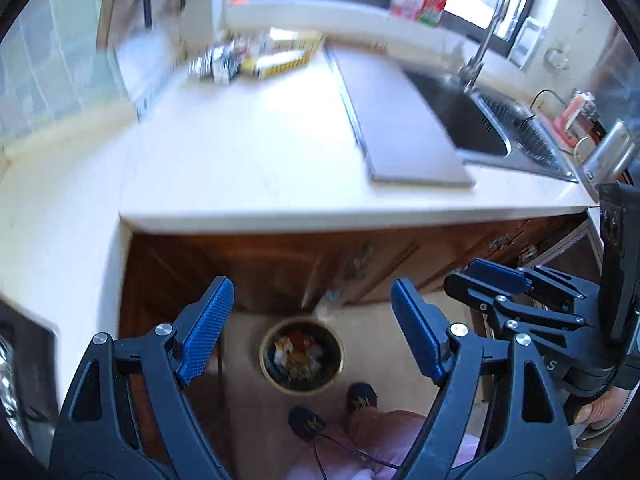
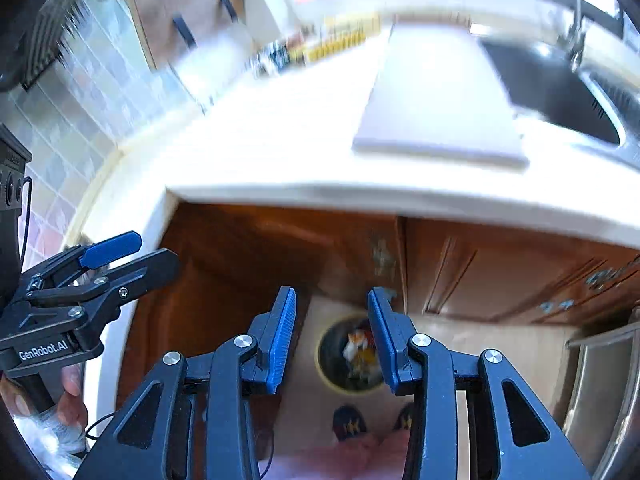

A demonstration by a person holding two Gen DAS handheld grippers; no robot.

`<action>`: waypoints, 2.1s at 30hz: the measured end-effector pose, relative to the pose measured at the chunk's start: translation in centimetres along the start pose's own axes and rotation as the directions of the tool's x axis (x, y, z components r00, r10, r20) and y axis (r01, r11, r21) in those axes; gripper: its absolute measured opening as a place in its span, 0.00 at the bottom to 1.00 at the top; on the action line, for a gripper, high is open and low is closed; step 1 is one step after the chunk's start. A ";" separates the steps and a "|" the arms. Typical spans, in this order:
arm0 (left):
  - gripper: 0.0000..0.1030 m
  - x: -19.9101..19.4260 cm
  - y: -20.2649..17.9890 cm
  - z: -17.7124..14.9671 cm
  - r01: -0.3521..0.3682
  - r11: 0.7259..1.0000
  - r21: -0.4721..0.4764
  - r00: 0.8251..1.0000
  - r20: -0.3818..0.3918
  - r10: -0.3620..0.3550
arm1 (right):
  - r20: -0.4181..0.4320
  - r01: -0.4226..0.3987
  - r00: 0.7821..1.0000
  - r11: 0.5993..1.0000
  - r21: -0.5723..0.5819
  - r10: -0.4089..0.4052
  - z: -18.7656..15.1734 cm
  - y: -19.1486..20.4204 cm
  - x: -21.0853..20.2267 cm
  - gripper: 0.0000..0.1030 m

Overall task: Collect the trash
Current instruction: 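Raise both open tools back up to the counter, then grasp the yellow-and-red box with the left tool while the right tool grasps the yellow box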

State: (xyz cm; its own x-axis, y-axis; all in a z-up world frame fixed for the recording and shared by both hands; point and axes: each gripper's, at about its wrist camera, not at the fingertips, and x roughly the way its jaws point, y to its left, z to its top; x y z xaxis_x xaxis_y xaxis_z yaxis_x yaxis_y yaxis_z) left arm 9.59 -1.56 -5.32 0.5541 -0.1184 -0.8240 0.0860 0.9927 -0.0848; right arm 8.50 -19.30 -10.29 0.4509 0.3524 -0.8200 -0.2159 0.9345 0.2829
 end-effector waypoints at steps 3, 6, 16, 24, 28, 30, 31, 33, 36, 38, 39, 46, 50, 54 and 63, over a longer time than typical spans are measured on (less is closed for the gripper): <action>0.77 -2.6 -0.6 1.7 0.008 1.000 0.028 0.998 0.065 -0.010 | 0.079 0.011 0.997 1.000 -0.014 -0.009 1.3 0.9 -3.0 0.42; 0.77 -4.4 -0.6 3.4 0.012 1.000 0.025 0.993 0.114 -0.015 | 0.123 0.014 0.992 0.999 -0.029 -0.010 2.5 1.7 -5.0 0.44; 0.78 -6.5 0.1 9.0 -0.061 0.997 0.038 0.979 0.198 0.052 | 0.204 -0.039 0.978 0.998 -0.042 0.047 7.6 3.4 -8.4 0.50; 0.78 -3.1 0.3 15.1 -0.123 0.992 0.040 0.972 0.206 0.112 | 0.203 -0.091 0.974 0.995 -0.040 0.098 16.5 0.4 -4.5 0.50; 0.78 0.4 1.0 20.2 -0.126 0.992 0.021 0.978 0.168 0.120 | 0.180 -0.102 0.978 0.994 -0.041 0.108 22.3 -1.6 -1.9 0.50; 0.78 2.3 1.1 23.0 -0.134 0.991 0.027 0.980 0.151 0.128 | 0.177 -0.109 0.978 0.993 -0.035 0.114 25.3 -2.7 -0.9 0.50; 0.78 3.2 1.1 24.2 -0.141 0.989 0.032 0.980 0.145 0.135 | 0.175 -0.113 0.978 0.993 -0.032 0.117 26.6 -3.3 -0.4 0.50; 0.78 5.5 1.3 26.9 -0.147 0.989 0.035 0.981 0.136 0.141 | 0.165 -0.120 0.979 0.993 -0.020 0.122 29.6 -4.6 0.7 0.50; 0.78 9.6 1.9 30.3 -0.136 0.990 0.035 0.988 0.080 0.133 | 0.140 -0.131 0.981 0.991 -0.016 0.132 33.5 -6.6 2.7 0.50; 0.78 13.0 2.5 32.6 -0.122 0.992 0.045 0.992 0.028 0.120 | 0.128 -0.128 0.983 0.992 -0.014 0.129 35.8 -7.7 4.2 0.50; 0.78 14.4 2.6 33.3 -0.119 0.992 0.050 0.993 0.009 0.119 | 0.116 -0.127 0.985 0.992 -0.012 0.127 37.0 -8.3 5.2 0.50; 0.78 24.6 4.6 37.9 -0.109 0.992 0.061 0.988 -0.102 0.115 | 0.037 -0.145 0.989 0.989 0.022 0.144 42.4 -11.6 12.9 0.50; 0.71 29.4 6.3 39.7 -0.079 0.996 0.038 0.984 -0.157 0.084 | -0.004 -0.167 0.986 0.986 0.027 0.167 44.4 -12.9 17.2 0.50; 0.70 32.5 7.2 40.3 -0.048 0.999 0.023 0.978 -0.201 0.052 | -0.029 -0.181 0.983 0.983 0.032 0.182 45.6 -13.5 20.6 0.50; 0.70 36.6 8.5 41.0 -0.034 0.998 0.046 0.967 -0.252 0.045 | -0.073 -0.218 0.973 0.976 0.004 0.218 46.7 -13.2 25.0 0.50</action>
State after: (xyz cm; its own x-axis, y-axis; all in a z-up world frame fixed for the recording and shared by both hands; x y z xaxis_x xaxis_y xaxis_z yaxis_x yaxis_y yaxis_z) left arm 64.56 1.61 -13.23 0.3306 -0.0640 -0.9416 0.1047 0.9940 -0.0308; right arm 63.06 -20.45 -11.32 0.3287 0.5428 -0.7728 -0.3056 0.8354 0.4568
